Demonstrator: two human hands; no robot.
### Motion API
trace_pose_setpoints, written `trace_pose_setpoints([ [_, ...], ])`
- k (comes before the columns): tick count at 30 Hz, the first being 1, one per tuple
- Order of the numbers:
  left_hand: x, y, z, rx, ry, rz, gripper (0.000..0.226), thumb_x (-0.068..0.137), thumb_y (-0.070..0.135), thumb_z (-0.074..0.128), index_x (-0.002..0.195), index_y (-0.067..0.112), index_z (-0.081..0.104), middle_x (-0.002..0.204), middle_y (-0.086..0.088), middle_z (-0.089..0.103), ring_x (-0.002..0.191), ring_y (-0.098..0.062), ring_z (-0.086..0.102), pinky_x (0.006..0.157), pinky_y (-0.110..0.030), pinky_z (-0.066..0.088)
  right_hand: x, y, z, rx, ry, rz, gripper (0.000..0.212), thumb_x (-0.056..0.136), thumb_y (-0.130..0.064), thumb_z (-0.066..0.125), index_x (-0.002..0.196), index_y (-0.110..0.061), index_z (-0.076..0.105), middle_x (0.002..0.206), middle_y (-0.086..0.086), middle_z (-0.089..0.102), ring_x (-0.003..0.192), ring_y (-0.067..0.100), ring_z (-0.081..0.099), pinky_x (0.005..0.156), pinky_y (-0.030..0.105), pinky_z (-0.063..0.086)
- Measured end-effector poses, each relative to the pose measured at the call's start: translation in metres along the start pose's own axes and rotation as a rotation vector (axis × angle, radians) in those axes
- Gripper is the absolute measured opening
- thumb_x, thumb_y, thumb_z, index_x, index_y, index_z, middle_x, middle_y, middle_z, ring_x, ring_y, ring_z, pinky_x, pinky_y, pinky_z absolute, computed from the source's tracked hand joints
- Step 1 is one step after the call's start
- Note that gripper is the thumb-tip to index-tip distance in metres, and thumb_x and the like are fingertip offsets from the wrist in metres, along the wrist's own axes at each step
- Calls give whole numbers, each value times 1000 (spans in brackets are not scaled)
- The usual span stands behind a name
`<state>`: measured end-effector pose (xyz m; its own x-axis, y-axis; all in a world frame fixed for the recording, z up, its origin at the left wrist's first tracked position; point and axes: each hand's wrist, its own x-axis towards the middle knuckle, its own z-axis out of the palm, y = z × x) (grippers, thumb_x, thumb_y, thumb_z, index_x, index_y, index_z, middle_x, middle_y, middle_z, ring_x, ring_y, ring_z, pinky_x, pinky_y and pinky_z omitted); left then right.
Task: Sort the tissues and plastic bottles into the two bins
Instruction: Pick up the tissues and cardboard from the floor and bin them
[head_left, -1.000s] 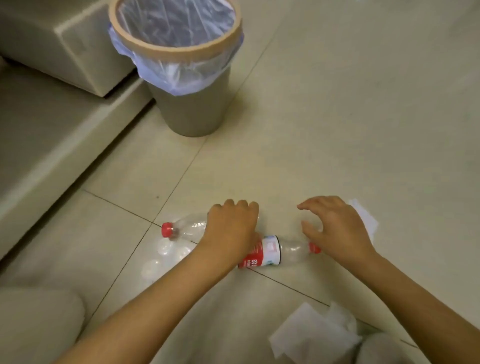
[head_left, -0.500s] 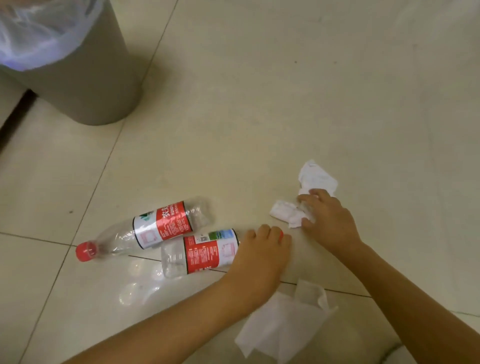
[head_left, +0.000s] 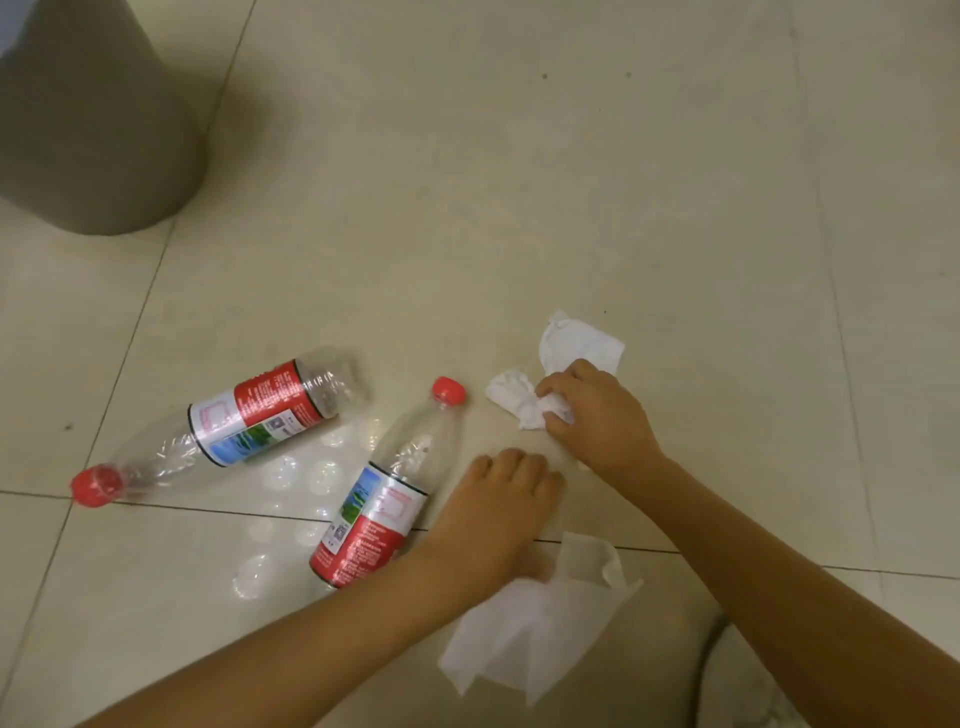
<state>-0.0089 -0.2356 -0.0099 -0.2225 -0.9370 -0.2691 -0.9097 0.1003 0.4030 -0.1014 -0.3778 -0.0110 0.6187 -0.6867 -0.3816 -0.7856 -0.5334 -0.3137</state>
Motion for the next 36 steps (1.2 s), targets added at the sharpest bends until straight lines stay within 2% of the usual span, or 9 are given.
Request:
trace_pose_setpoints([
  [3,-4,10,7,-132,-228,206,102,64,42,83,147,21,26,151,-9,29,136,-29,30,107,-45,32,-3,-7,2,90,2,-7,22,87,-18,55,107,-20,65,102,3,59,84,22,59,71,35,50],
  [7,0,20,27,131,-324,416,119,63,37,85,151,35,5,159,-10,6,143,-33,10,109,-51,22,-5,-14,-2,142,18,-29,21,85,-15,56,102,-18,68,94,1,59,80,19,57,71,34,50],
  [10,-3,22,38,242,-319,441,91,68,38,81,144,31,31,147,-6,34,132,-28,34,99,-42,38,-5,-18,-5,151,21,-31,21,85,-15,57,102,-20,68,96,-2,59,79,14,54,71,30,48],
  [12,-7,20,43,244,-269,469,62,67,34,80,123,30,54,118,3,56,105,-19,56,78,-30,50,-5,-20,-6,164,30,-29,20,84,-15,58,102,-21,68,97,-3,59,79,12,54,71,29,47],
  [15,-12,11,51,97,-200,458,41,63,23,83,100,26,66,88,3,63,75,-16,62,53,-23,49,-7,-25,-7,177,39,-35,20,84,-16,58,101,-21,68,95,-3,59,79,12,54,72,29,48],
  [20,-18,0,11,111,-202,207,38,88,4,57,125,10,53,111,-13,56,95,-30,59,63,-36,42,-9,-37,-10,210,77,-67,19,83,-15,61,98,-22,69,86,-10,54,75,9,53,69,24,43],
  [24,-31,-23,-29,-21,3,-12,50,65,7,76,113,16,66,82,-6,63,65,-25,66,46,-27,42,-8,-56,-20,240,147,-129,18,80,-16,65,96,-24,70,86,-9,54,74,8,52,69,20,40],
  [27,-49,-43,-59,-79,182,-212,52,84,8,57,134,22,52,109,-6,62,95,-30,63,71,-35,51,-5,-78,-34,279,208,-185,20,78,-16,68,96,-24,70,85,-5,58,70,9,53,68,23,45],
  [36,-126,-88,-132,-66,625,-570,28,86,13,61,109,27,71,91,0,75,74,-25,68,61,-30,52,-6,-158,-84,415,347,-397,22,75,-10,69,92,-23,72,84,-5,60,71,11,59,71,31,52],
])
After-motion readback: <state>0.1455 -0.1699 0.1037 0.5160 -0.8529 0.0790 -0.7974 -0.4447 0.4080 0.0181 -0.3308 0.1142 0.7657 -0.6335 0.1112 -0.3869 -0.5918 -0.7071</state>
